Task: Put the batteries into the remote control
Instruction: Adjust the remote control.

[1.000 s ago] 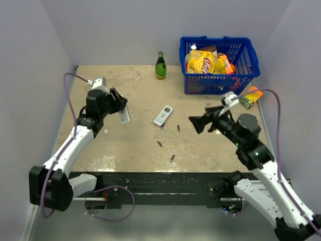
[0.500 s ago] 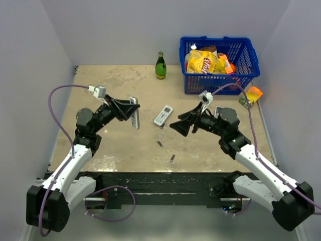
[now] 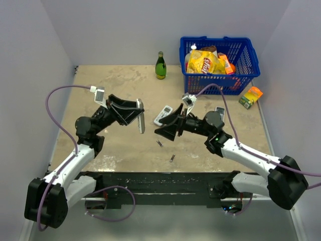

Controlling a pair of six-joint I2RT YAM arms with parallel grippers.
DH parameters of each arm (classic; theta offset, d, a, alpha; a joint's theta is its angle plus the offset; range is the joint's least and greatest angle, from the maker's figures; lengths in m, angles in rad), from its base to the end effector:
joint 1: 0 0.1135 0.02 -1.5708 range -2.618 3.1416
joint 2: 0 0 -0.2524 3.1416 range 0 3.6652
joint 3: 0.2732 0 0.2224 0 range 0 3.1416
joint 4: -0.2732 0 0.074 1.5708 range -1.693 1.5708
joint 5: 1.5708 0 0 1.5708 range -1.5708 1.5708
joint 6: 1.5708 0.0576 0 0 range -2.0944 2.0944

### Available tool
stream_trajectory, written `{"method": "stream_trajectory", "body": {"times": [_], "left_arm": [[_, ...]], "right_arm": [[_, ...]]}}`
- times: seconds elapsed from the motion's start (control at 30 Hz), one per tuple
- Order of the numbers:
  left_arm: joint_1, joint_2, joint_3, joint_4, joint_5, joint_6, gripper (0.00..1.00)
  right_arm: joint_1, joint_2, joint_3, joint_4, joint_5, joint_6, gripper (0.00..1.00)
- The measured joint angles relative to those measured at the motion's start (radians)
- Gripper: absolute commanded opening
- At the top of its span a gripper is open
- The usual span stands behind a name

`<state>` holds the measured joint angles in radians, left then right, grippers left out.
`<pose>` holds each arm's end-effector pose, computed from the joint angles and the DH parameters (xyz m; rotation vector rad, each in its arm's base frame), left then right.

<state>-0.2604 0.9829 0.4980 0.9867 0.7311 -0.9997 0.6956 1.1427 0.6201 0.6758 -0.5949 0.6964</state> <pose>0.1833 -0.0886 0.3330 0.2730 1.3175 -1.4740 0.1720 0.1856 0.3068 -0.5533 1.5497 1.5231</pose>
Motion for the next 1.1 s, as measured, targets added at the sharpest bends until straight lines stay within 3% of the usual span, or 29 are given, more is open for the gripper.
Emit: {"method": "stream_trajectory", "body": {"times": [0.57,0.63,0.73,0.77,0.87,0.9,0.97,1.0,1.03,1.1], "left_arm": [[-0.081,0.001,0.0,0.112,0.002,-0.04,0.09],[-0.086,0.001,0.0,0.123,0.002,-0.043,0.09],[-0.093,0.001,0.0,0.142,0.002,-0.056,0.09],[-0.095,0.001,0.0,0.148,0.001,-0.057,0.09],[-0.101,0.003,-0.001,0.162,0.002,-0.058,0.11],[-0.101,0.006,-0.001,0.165,0.002,-0.054,0.14],[-0.101,0.01,-0.001,0.17,0.005,-0.061,0.21],[-0.101,0.01,-0.001,0.171,0.007,-0.057,0.25],[-0.101,0.01,-0.001,0.169,0.01,-0.056,0.39],[-0.102,0.007,-0.001,0.148,0.018,-0.039,0.55]], "right_arm": [[0.14,0.176,0.082,0.18,-0.008,-0.002,0.98],[0.148,0.186,0.09,0.192,-0.013,-0.005,0.93],[0.153,0.204,0.098,0.21,-0.029,-0.01,0.79],[0.155,0.21,0.101,0.216,-0.031,-0.012,0.67],[0.157,0.222,0.104,0.225,-0.04,-0.021,0.49],[0.158,0.224,0.104,0.23,-0.049,-0.023,0.38],[0.161,0.224,0.105,0.229,-0.052,-0.035,0.28],[0.162,0.223,0.105,0.226,-0.053,-0.041,0.17],[0.162,0.221,0.105,0.219,-0.052,-0.051,0.12],[0.162,0.209,0.109,0.177,-0.05,-0.077,0.04]]}}
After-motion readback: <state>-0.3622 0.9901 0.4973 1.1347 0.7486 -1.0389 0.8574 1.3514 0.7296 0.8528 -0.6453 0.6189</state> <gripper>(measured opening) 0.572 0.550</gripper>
